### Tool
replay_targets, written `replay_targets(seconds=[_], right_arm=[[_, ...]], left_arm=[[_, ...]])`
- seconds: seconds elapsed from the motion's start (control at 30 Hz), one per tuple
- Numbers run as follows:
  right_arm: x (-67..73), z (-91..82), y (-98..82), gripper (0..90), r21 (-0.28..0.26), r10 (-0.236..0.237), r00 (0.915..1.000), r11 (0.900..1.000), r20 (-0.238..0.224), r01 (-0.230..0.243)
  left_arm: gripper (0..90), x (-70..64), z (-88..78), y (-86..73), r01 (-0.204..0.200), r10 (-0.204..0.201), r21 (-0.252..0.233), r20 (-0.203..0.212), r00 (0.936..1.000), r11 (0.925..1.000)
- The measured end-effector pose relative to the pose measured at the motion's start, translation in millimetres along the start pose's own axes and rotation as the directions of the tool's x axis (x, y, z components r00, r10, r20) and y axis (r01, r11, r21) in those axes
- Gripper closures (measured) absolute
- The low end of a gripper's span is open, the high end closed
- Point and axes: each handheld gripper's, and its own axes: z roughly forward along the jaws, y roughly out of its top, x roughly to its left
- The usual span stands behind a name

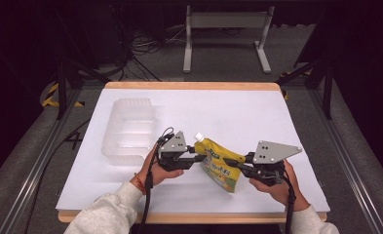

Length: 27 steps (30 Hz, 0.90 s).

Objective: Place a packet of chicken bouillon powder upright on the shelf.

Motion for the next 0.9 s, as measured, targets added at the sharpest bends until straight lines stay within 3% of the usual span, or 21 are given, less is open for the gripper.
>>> replay_targets(seconds=[0.03,0.17,0.27,0.47,0.67,0.9], right_arm=[[0.0,0.1,-1.2,89.9,-0.008,0.013,0.9996,1.000,0.025,-0.012],[-2.6,1.5,-6.8,89.9,-0.030,0.042,0.9944,0.999,0.097,-0.039],[-6.3,0.4,-9.9,89.6,-0.053,0.076,0.9914,0.996,0.106,-0.071],[-5.5,-0.1,-9.6,89.6,-0.102,0.094,0.9855,0.992,0.141,-0.080],[-1.5,5.9,-6.8,90.0,-0.138,0.094,0.9865,0.988,0.134,-0.075],[1.5,15.8,2.0,90.0,-0.158,0.081,0.9845,0.986,0.156,-0.056]], left_arm=[[81.6,1.6,-1.1,-0.9,0.008,-0.008,-0.005,0.014,0.9999,1.0000],[88.1,0.0,-1.1,-0.2,0.005,-0.005,-0.002,-0.002,1.0000,1.0000],[89.5,-0.7,-2.7,1.0,0.014,-0.014,-0.020,-0.005,0.9999,0.9997],[89.7,-4.4,-7.0,6.6,-0.001,0.000,-0.016,-0.052,0.9987,0.9999],[89.4,-0.5,-12.1,8.0,0.024,-0.025,-0.014,-0.069,0.9973,0.9996],[89.4,-0.6,-22.8,12.2,0.024,-0.025,-0.013,-0.134,0.9906,0.9996]])
